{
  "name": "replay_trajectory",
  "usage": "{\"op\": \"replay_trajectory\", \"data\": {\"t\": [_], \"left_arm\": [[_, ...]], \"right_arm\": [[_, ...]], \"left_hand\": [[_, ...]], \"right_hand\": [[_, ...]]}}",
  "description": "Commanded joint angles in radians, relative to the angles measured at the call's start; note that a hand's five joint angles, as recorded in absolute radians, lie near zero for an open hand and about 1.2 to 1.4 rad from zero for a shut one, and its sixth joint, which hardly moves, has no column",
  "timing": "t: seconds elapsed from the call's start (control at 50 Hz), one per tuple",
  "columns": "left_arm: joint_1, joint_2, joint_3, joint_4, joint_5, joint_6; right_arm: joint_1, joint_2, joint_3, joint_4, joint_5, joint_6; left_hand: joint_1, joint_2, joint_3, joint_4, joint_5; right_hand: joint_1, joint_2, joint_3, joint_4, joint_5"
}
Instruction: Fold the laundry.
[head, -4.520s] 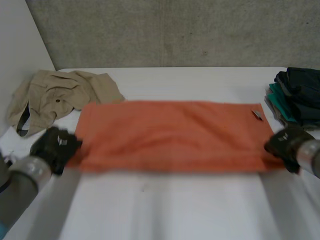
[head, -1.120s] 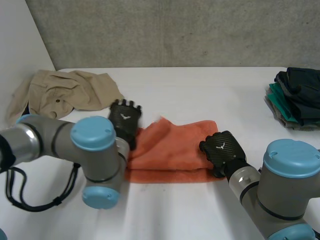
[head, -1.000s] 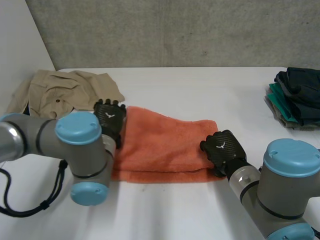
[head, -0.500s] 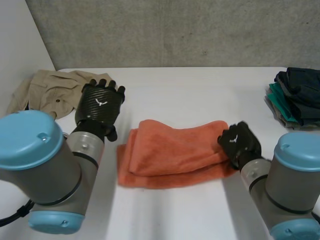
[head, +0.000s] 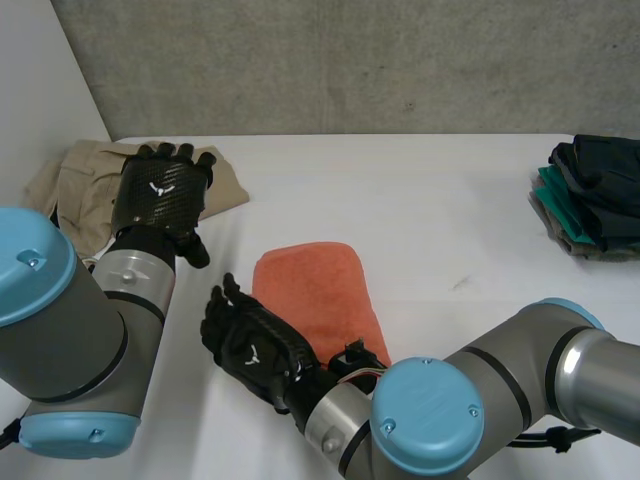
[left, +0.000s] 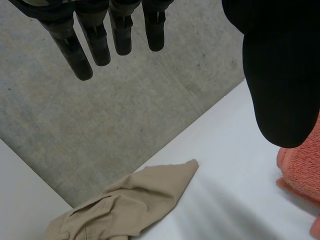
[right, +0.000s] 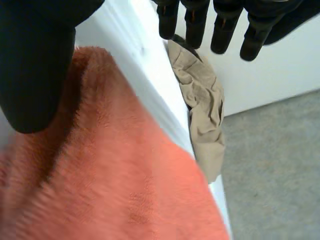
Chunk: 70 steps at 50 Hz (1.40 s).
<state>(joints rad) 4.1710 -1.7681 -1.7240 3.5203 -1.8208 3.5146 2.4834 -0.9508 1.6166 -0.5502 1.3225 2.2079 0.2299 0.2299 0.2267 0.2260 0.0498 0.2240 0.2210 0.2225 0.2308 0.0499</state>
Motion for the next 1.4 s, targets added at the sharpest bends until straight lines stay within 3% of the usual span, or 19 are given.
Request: {"op": "replay_trajectory", "data": {"t": [0.02,0.06,0.14,0.24,0.34,0.4,0.48,0.66,0.84,0.96,1.08,1.16,1.22,1.32,1.4], "left_arm": [[-0.022,0.002,0.043,0.0,-0.003,-0.071],[-0.04,0.004,0.063,0.0,-0.003,-0.114],[-0.074,0.002,0.098,-0.001,0.0,-0.192],[-0.104,-0.036,0.132,-0.007,0.041,-0.244],[-0.179,-0.186,0.184,-0.024,0.17,-0.256],[-0.198,-0.235,0.201,-0.046,0.184,-0.256],[-0.2,-0.313,0.222,-0.101,0.173,-0.252],[-0.144,-0.363,0.224,-0.231,0.014,-0.235],[-0.126,-0.347,0.156,-0.251,-0.002,-0.152],[-0.126,-0.337,0.139,-0.251,0.002,-0.046],[-0.126,-0.248,0.178,-0.239,0.009,-0.025],[-0.12,-0.162,0.237,-0.238,0.087,-0.028],[-0.105,-0.097,0.268,-0.245,0.208,-0.032],[-0.068,-0.015,0.274,-0.287,0.482,-0.054],[-0.045,0.018,0.273,-0.342,0.601,-0.113]], "right_arm": [[-0.087,-0.242,0.077,0.004,0.032,0.479],[-0.127,-0.337,0.085,0.025,0.044,0.673],[-0.222,-0.393,0.083,0.175,0.072,0.837],[-0.357,-0.382,0.062,0.412,0.107,0.791],[-0.406,-0.338,0.057,0.438,0.112,0.783],[-0.409,-0.293,0.033,0.44,0.107,0.788],[-0.402,-0.238,-0.003,0.444,0.106,0.791],[-0.382,-0.088,-0.128,0.454,0.072,0.797],[-0.324,0.072,-0.218,0.492,0.078,0.748],[-0.32,0.055,-0.239,0.524,0.145,0.659],[-0.307,-0.088,-0.196,0.475,0.241,0.613],[-0.258,-0.16,-0.124,0.394,0.28,0.59],[-0.199,-0.194,-0.06,0.343,0.29,0.566],[-0.132,-0.195,0.046,0.294,0.285,0.562],[-0.089,-0.16,0.114,0.185,0.285,0.558]], "left_hand": [[-0.008,-0.008,-0.004,-0.004,-0.002],[-0.008,-0.008,-0.004,-0.004,-0.002],[0.004,0.004,0.007,0.008,0.01],[0.007,0.007,0.01,0.011,0.013],[0.004,0.004,0.007,0.008,0.01],[0.004,0.004,0.007,0.008,0.01],[0.007,0.007,0.01,0.011,0.013],[0.028,0.028,0.031,0.032,0.033],[0.016,0.016,0.019,0.02,0.022],[0.01,0.01,0.013,0.014,0.016],[0.004,0.004,0.007,0.008,0.01],[0.007,0.007,0.01,0.011,0.013],[0.013,0.013,0.016,0.017,0.019],[0.013,0.013,0.016,0.017,0.019],[0.013,0.013,0.016,0.017,0.019]], "right_hand": [[-0.049,-0.046,-0.048,-0.056,-0.05],[-0.049,-0.046,-0.048,-0.056,-0.05],[-0.049,-0.046,-0.048,-0.056,-0.05],[-0.049,-0.046,-0.048,-0.056,-0.05],[-0.049,-0.046,-0.048,-0.056,-0.05],[-0.049,-0.046,-0.048,-0.056,-0.05],[-0.049,-0.046,-0.048,-0.056,-0.05],[-0.049,-0.046,-0.048,-0.056,-0.05],[-0.049,-0.046,-0.048,-0.056,-0.05],[-0.049,-0.046,-0.048,-0.056,-0.05],[-0.049,-0.046,-0.048,-0.056,-0.05],[-0.049,-0.046,-0.048,-0.056,-0.05],[-0.049,-0.046,-0.048,-0.056,-0.05],[-0.049,-0.046,-0.048,-0.056,-0.05],[-0.049,-0.046,-0.048,-0.056,-0.05]]}}
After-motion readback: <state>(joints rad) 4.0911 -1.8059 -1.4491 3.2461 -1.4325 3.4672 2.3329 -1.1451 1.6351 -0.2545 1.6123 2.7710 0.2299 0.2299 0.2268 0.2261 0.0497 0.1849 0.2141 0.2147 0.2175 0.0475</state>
